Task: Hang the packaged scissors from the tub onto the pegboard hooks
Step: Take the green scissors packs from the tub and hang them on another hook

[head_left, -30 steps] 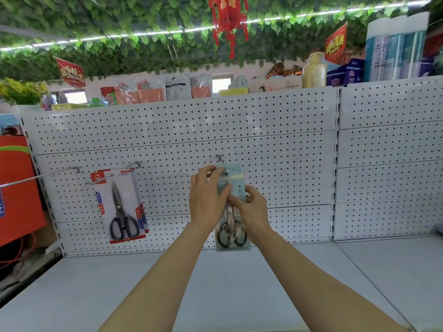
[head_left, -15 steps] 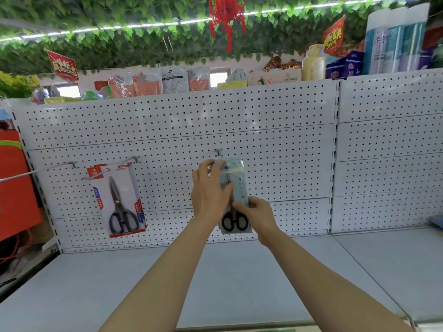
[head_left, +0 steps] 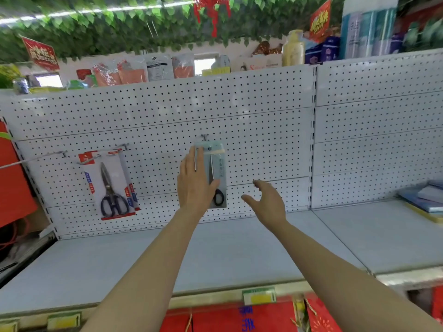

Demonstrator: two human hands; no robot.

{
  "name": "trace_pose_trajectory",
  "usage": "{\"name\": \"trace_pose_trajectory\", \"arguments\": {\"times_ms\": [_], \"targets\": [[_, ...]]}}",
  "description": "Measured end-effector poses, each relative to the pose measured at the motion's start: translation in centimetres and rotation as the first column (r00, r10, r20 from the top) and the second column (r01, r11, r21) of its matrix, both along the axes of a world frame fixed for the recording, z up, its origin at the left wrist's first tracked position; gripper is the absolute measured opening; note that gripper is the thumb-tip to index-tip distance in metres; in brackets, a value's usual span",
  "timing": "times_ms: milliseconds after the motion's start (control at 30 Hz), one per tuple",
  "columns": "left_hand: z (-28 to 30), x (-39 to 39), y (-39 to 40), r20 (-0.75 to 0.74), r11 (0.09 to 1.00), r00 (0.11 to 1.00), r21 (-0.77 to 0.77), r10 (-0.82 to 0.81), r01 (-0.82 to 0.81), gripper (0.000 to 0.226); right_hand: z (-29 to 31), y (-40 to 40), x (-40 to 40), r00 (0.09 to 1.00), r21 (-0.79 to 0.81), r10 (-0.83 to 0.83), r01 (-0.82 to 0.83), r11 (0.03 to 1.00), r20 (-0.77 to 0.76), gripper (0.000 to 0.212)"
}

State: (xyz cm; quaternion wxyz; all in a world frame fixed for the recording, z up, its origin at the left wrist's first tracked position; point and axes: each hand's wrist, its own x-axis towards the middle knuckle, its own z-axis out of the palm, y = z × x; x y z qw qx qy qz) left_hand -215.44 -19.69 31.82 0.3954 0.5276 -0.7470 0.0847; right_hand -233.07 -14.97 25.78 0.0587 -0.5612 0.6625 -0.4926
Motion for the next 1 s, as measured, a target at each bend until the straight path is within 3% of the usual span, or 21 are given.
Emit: {"name": "trace_pose_trajectory", "arguments": {"times_ms": [100, 233, 367, 533, 733, 1000], "targets": [[-1.0, 0.1, 2.1, 0.056, 0.999, 0.998, -0.03, 0.013, -0.011, 0.097, 0.4, 2.5, -1.4, 0.979, -0.041, -0.038, 0.03, 0.999, -0.199, 0.058], [-1.9, -0.8, 6.2, 0.133, 0.997, 0.991, -0.073, 0.021, -0.011, 0.09, 1.2, 6.5, -4.0, 0.932, -0.136, -0.074, 0.027, 0.99, -0.355, 0.056], [-3.4, -3.1, 11.5, 0.256, 0.99, 0.966, -0.138, 0.036, -0.001, 0.078, 1.1, 11.2, -7.6, 0.87, -0.222, -0.127, 0.021, 0.975, -0.477, 0.054], [-6.6, -8.1, 19.7, 0.278, 0.99, 0.96, -0.138, 0.021, 0.019, 0.067, -0.2, 19.1, -12.6, 0.803, -0.333, -0.192, -0.009, 0.943, -0.565, 0.049], [-15.5, -15.9, 28.7, 0.248, 0.996, 0.967, 0.076, -0.059, 0.041, 0.067, -6.3, 28.5, -18.9, 0.783, -0.303, -0.179, -0.013, 0.953, -0.596, 0.046], [-31.4, -24.9, 37.3, 0.207, 0.887, 0.951, 0.448, -0.228, 0.115, 0.064, -22.8, 37.2, -26.2, 0.789, 0.021, -0.1, 0.142, 0.99, -0.607, 0.039]]}}
